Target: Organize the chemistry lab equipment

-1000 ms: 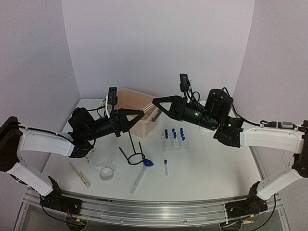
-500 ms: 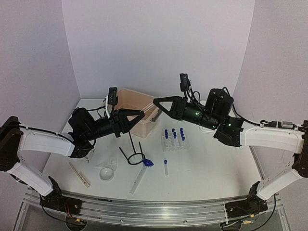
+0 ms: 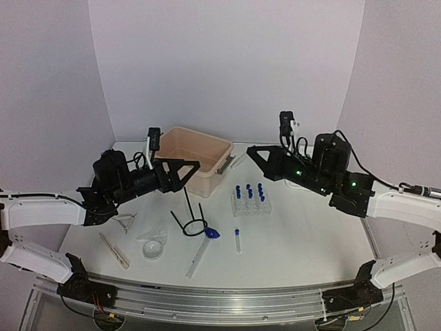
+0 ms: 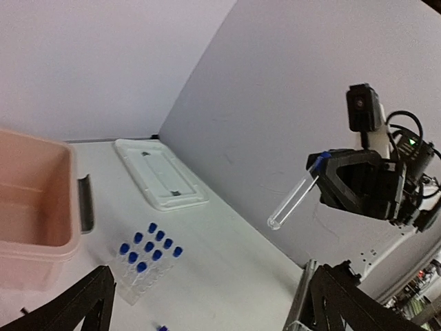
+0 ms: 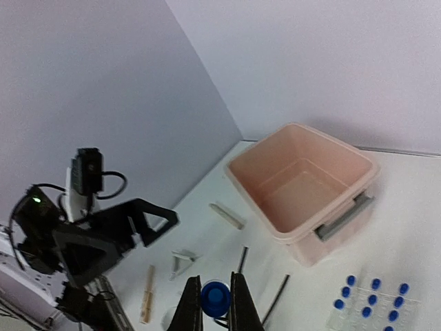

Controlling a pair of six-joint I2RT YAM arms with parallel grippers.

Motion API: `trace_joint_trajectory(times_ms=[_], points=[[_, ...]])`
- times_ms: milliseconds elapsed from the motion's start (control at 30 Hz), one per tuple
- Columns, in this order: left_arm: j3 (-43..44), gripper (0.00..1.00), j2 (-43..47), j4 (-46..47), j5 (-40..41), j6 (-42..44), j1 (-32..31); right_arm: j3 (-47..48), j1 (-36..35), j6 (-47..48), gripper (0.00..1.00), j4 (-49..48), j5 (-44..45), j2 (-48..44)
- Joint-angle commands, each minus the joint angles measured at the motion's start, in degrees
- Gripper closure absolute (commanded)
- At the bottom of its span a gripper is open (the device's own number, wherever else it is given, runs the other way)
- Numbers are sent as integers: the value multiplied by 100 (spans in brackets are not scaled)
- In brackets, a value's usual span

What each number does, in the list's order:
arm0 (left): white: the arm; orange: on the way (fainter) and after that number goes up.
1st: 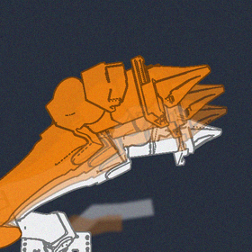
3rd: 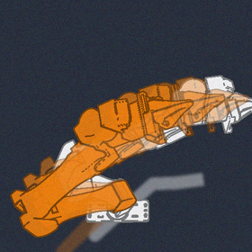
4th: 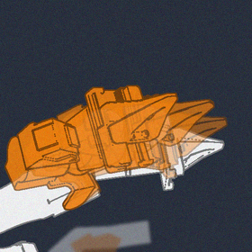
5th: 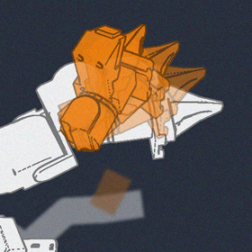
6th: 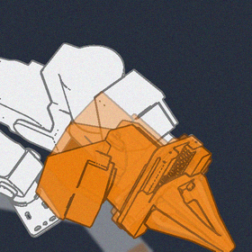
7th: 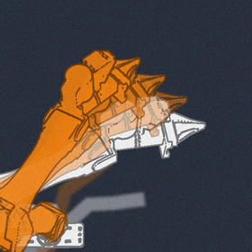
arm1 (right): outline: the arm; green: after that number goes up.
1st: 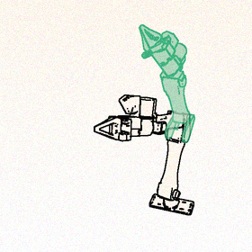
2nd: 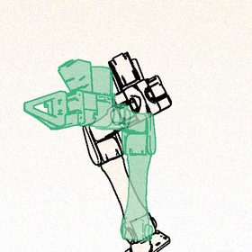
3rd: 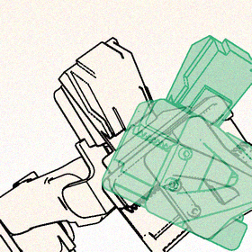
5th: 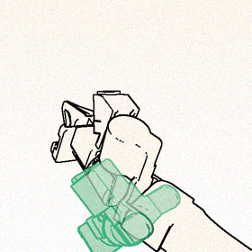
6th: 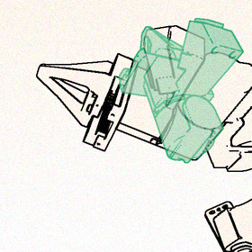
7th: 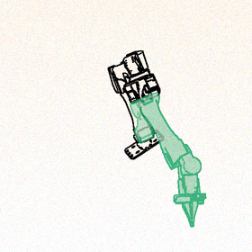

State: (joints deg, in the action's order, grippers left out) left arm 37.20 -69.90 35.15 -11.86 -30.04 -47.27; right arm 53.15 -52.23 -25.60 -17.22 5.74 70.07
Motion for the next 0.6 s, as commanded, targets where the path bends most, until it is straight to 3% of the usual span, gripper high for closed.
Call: trace_joint_trajectory(times_ms=[0,167,567], points=[[-24,0,461,-1737,1790,-61,-4,-412,-12,903,100,851,1157,162],[44,0,618,-2364,2329,-268,-2,-367,-15,1259,100,836,1539,827],[-30,0,815,-2495,2391,-456,-3,-302,-24,1592,100,508,2173,1822]])
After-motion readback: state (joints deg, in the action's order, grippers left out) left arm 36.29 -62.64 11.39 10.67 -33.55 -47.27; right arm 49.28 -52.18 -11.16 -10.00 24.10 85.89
